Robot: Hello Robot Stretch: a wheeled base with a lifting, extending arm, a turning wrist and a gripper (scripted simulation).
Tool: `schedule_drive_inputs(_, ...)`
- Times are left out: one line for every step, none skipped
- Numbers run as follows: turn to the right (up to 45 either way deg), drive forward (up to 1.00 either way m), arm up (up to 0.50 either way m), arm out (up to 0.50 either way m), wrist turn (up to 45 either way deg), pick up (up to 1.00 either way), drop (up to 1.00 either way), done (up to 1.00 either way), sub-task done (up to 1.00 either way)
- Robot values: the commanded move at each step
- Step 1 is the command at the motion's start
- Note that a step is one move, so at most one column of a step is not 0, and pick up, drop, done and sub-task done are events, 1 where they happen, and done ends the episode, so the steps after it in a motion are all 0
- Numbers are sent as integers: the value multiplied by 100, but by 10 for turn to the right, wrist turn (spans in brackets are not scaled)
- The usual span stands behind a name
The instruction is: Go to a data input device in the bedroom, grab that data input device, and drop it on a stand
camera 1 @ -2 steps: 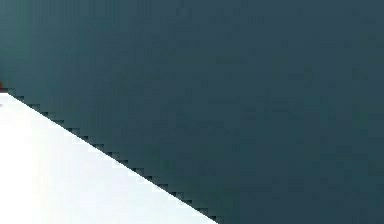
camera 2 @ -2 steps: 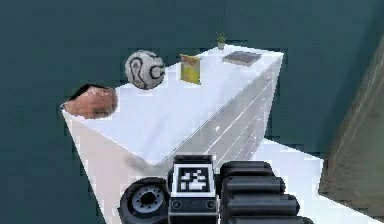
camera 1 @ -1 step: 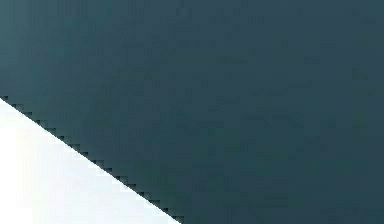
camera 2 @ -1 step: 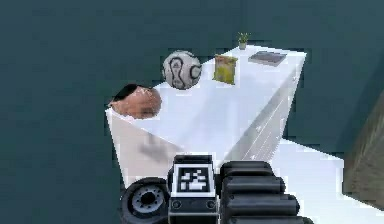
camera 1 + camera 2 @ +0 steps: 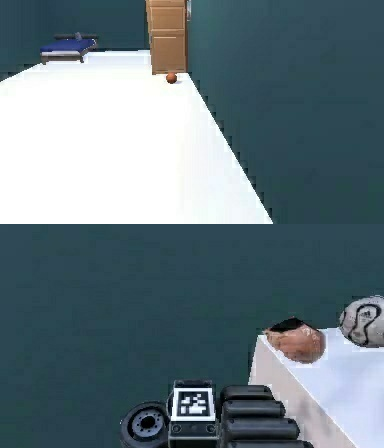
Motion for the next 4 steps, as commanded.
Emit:
schedule_drive_inputs(-150, 0, 0, 0, 0, 0, 0, 0, 0)
schedule_drive_inputs(0, 100, 0, 0, 0, 0, 0, 0, 0)
schedule_drive_inputs(-30, 0, 0, 0, 0, 0, 0, 0, 0)
schedule_drive_inputs(0, 100, 0, 0, 0, 0, 0, 0, 0)
